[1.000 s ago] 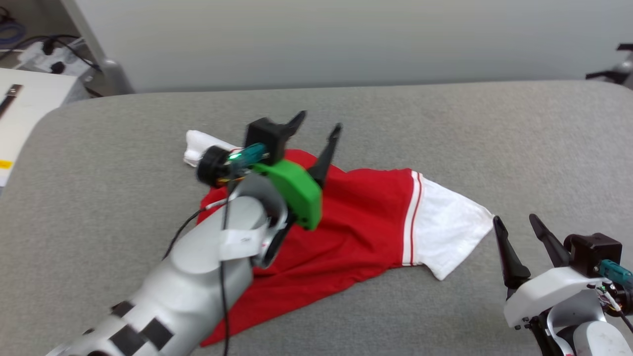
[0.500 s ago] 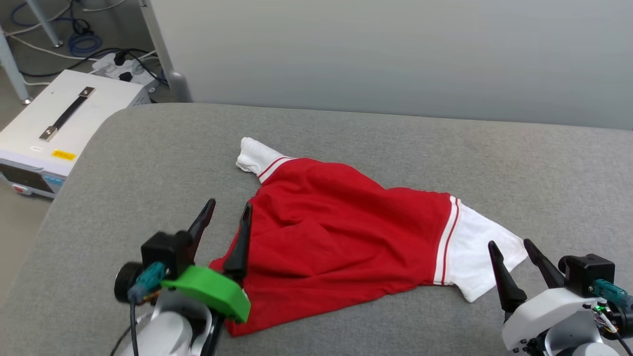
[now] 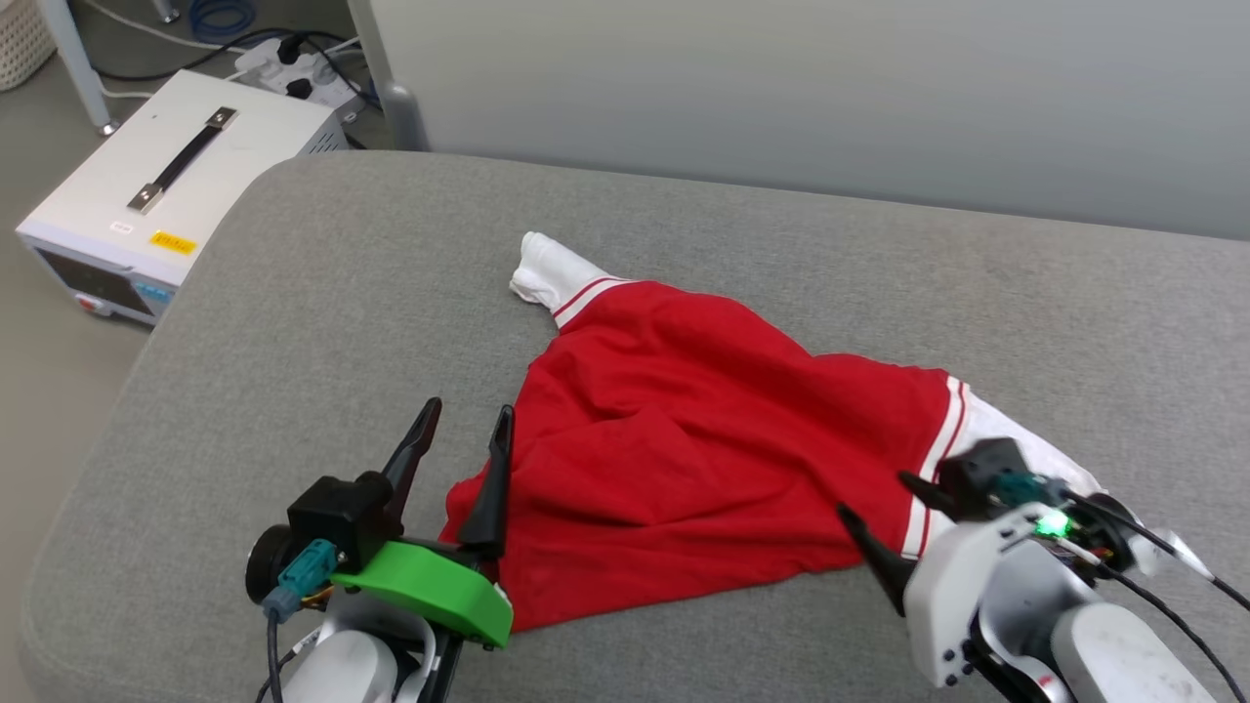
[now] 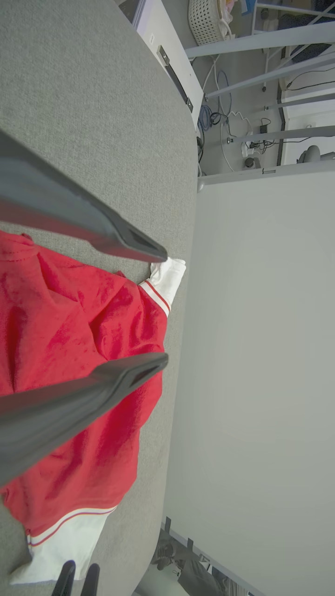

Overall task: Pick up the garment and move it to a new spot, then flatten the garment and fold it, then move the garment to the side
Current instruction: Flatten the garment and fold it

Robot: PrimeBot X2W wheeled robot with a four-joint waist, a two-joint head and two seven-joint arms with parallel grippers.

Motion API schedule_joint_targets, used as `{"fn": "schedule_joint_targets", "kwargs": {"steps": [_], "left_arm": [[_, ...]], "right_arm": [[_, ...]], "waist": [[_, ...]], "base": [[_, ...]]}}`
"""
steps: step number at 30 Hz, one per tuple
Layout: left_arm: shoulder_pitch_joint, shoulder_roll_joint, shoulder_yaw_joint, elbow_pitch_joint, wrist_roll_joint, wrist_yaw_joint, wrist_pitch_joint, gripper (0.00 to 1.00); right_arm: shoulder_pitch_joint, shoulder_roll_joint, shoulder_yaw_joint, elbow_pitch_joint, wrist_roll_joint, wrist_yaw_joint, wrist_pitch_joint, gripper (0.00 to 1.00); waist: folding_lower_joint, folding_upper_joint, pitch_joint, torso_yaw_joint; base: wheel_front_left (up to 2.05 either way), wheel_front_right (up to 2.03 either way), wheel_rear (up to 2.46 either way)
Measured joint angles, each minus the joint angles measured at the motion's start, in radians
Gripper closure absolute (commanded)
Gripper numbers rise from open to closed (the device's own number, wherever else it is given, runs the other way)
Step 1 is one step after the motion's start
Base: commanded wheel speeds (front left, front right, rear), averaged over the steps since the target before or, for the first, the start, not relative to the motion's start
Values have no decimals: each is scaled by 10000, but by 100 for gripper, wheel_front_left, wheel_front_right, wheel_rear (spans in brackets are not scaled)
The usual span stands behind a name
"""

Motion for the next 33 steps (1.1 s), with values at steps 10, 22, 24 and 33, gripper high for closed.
{"fn": "schedule_joint_targets", "kwargs": {"steps": [10,22,24,33], "left_arm": [[-106,-882,466,569,545,-679,0,0],[-95,-1384,1166,865,1055,-1110,0,0],[-94,-1415,1267,930,1103,-1129,0,0],[-61,-1572,1578,1156,1310,-1375,0,0]], "right_arm": [[-2618,-336,2341,2376,1118,0,3331,0],[-3285,-500,3122,4038,1632,-12,3476,100],[-3308,-608,3269,4042,1812,-13,3323,100],[-2897,-1751,3751,3358,2874,13,3076,100]], "waist": [[0,0,539,1110],[0,0,1046,1925],[0,0,1048,1874],[0,0,691,1217]], "base": [[0,0,0],[0,0,0],[0,0,0],[0,0,0]]}}
